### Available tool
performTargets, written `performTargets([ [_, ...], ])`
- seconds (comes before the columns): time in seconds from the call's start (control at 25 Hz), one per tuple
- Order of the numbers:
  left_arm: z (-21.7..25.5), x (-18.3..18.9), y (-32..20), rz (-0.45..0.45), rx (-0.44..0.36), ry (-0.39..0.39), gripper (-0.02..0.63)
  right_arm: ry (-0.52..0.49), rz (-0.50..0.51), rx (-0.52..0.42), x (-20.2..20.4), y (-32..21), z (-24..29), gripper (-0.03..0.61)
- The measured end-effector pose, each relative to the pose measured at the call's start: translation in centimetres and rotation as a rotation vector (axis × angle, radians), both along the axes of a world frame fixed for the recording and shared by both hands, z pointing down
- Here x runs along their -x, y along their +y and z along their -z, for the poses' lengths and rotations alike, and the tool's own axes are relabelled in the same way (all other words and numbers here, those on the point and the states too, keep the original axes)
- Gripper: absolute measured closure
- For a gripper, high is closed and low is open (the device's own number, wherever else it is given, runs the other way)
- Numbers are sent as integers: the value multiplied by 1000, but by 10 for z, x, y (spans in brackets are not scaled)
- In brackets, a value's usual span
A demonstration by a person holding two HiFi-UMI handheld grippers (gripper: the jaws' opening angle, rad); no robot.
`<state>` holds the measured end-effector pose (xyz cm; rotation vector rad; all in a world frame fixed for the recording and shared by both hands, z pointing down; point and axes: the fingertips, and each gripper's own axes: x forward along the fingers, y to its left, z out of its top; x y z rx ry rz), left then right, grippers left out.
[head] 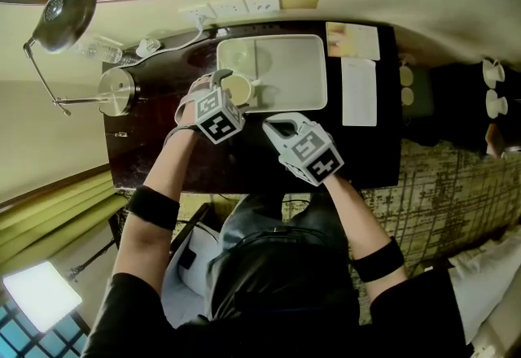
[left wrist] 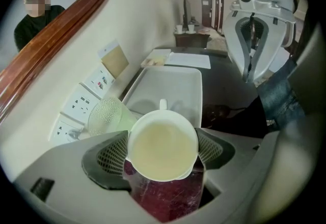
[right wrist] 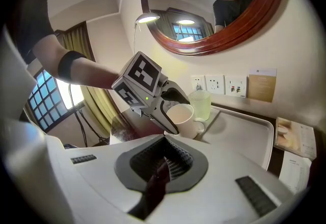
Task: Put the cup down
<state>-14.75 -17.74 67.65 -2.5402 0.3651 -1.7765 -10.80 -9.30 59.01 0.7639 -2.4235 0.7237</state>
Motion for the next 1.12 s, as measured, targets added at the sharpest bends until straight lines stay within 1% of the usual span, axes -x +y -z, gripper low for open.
performTargets([
  [0.12,-1,-1,1,15,2,5,194,1,-2,2,0,2,-1,578],
  [0.2,-3,0,2,26,11,6,158,1,-6,5,0,3,-2,578],
  [0.28,-2,0,3,33,11,9,158,1,-15,9,-2,3,-3,578],
  [0.48,10,5,2,43,-20,13,158,2,-40,21,-7,5,-4,578],
  [0.6,28,7,-3,64,-68,30,158,5,-40,20,-10,6,0,578],
  [0.8,72,10,-5,136,-175,75,158,13,-45,0,-19,8,12,578],
  [0.96,102,8,8,197,-219,113,161,39,-60,-20,-33,9,20,578],
  [1.0,110,7,11,212,-230,127,181,43,-64,-23,-36,10,23,578],
  [1.12,132,0,23,269,-276,171,266,47,-58,-35,-47,15,34,572],
])
